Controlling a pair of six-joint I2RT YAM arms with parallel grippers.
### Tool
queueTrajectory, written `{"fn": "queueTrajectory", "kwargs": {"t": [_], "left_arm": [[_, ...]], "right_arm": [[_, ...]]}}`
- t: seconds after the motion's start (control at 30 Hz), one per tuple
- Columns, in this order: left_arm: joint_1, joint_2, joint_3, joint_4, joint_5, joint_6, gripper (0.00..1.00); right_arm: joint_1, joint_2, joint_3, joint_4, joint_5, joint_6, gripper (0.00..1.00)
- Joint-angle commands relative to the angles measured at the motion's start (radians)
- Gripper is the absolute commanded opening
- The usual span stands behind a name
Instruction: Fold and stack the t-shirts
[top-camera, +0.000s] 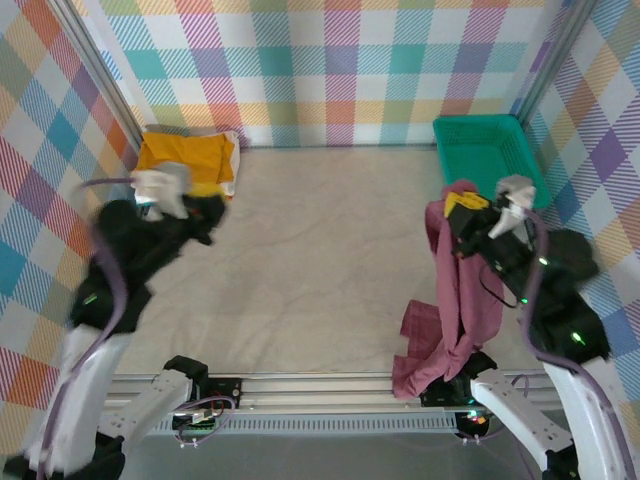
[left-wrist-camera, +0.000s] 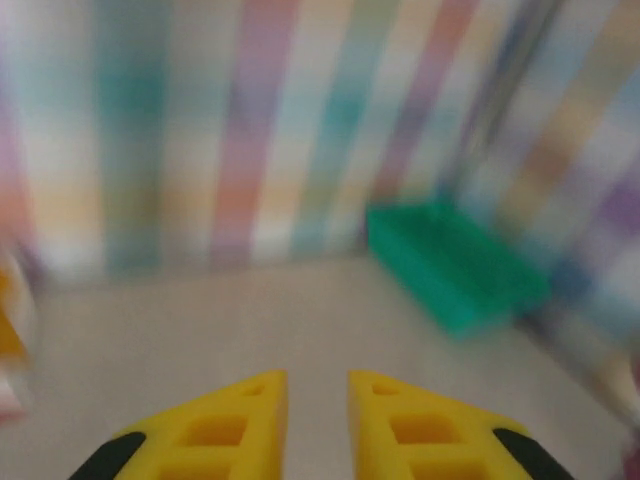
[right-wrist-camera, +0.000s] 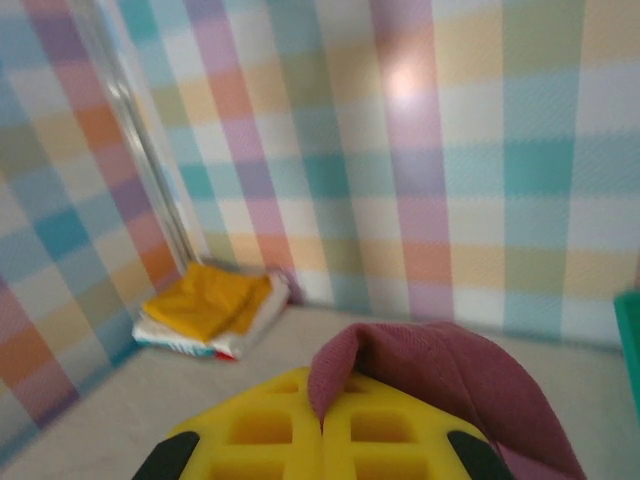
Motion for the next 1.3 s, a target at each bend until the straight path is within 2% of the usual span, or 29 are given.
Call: {"fn": "queueTrajectory", "kwargs": {"t": [0.0,0.07,0.17,0.3,0.37,0.43,0.53,0.67,0.7,0.77,0.93,1.07,1.17,1.2,1.27], "left_arm": [[-0.247,0.069,-0.224,0.129,-0.079,-0.012,0.41],[-0.379,0.175,-0.285,0.221,-0.103,-0.004,0.5],[-0.525,0.368,-0.335,0.362,-0.082,0.033,0.57],[-0.696,0.615,-0.248,0.397,-0.028,0.179,0.6],[-0.756,0.703,-0.178,0.379,0.028,0.235,0.62],[-0.789,0.778,-0.125,0.38,0.08,0.263,0.64],[-0.803,0.88,-0.027,0.341,0.182,0.283,0.69],[-0.818,0.989,0.112,0.271,0.278,0.334,0.8],[-0.822,1.018,0.154,0.243,0.296,0.342,0.81],[-0.833,1.068,0.22,0.205,0.328,0.349,0.92],[-0.853,1.186,0.332,0.154,0.392,0.322,1.0],[-0.853,1.229,0.365,0.105,0.378,0.315,0.97],[-0.846,1.274,0.386,0.096,0.379,0.31,0.86],[-0.837,1.289,0.394,0.095,0.399,0.302,0.78],[-0.827,1.293,0.395,0.091,0.364,0.297,0.51]], "right_arm": [[0.001,0.059,-0.047,0.07,0.131,0.032,0.0],[0.0,0.116,-0.058,0.075,0.195,0.039,0.0],[-0.01,0.229,-0.05,0.071,0.251,0.076,0.0],[-0.067,0.284,-0.043,0.073,0.311,0.144,0.0],[-0.138,0.305,-0.022,0.042,0.279,0.178,0.0],[-0.201,0.319,-0.009,0.024,0.244,0.204,0.0],[-0.258,0.351,0.012,-0.007,0.266,0.23,0.0],[-0.349,0.432,0.089,-0.084,0.26,0.289,0.0],[-0.362,0.449,0.108,-0.091,0.256,0.298,0.0],[-0.367,0.474,0.141,-0.105,0.271,0.306,0.0],[-0.404,0.524,0.201,-0.113,0.268,0.302,0.0],[-0.435,0.551,0.256,-0.111,0.268,0.293,0.0],[-0.455,0.578,0.31,-0.124,0.247,0.299,0.0],[-0.457,0.581,0.319,-0.122,0.235,0.3,0.0],[-0.456,0.577,0.328,-0.118,0.221,0.304,0.0]]}}
